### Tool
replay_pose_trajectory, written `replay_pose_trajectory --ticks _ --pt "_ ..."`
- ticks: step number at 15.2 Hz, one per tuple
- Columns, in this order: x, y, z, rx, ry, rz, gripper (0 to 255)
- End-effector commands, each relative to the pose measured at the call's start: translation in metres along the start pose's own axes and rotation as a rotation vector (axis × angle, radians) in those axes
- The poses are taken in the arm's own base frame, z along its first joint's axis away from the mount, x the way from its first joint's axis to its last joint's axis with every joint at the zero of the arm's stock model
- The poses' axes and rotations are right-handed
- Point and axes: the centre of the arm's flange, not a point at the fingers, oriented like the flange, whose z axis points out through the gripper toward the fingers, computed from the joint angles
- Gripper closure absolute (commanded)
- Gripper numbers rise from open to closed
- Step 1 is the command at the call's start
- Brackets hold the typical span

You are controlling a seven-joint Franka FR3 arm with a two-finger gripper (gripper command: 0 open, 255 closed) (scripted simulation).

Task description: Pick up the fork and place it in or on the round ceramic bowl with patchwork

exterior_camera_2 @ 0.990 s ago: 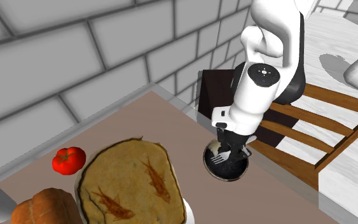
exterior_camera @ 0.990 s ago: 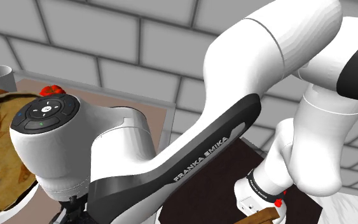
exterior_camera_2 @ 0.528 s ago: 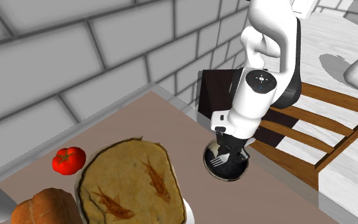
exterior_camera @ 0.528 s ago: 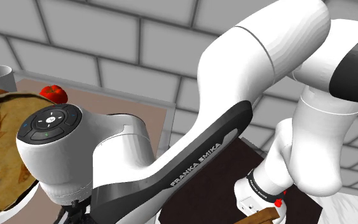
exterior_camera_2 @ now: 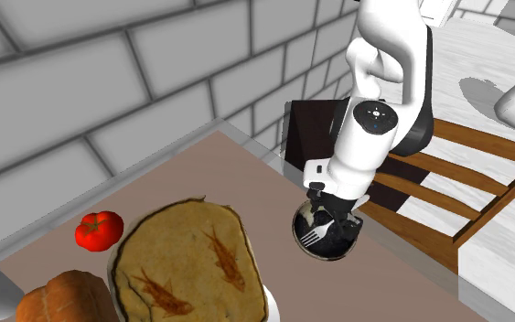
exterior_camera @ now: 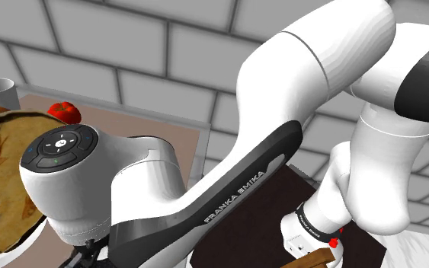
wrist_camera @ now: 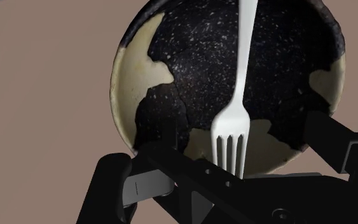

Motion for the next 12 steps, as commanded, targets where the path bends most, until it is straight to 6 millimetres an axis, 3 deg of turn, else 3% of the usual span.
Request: replay_pose_trajectory --ticks 1,5,12 --pt "0.000 0.000 0.000 0.000 0.000 0.000 0" --pt "0.000 0.000 -0.050 0.000 0.000 0.000 0" --pt "0.000 0.000 -0.050 0.000 0.000 0.000 0"
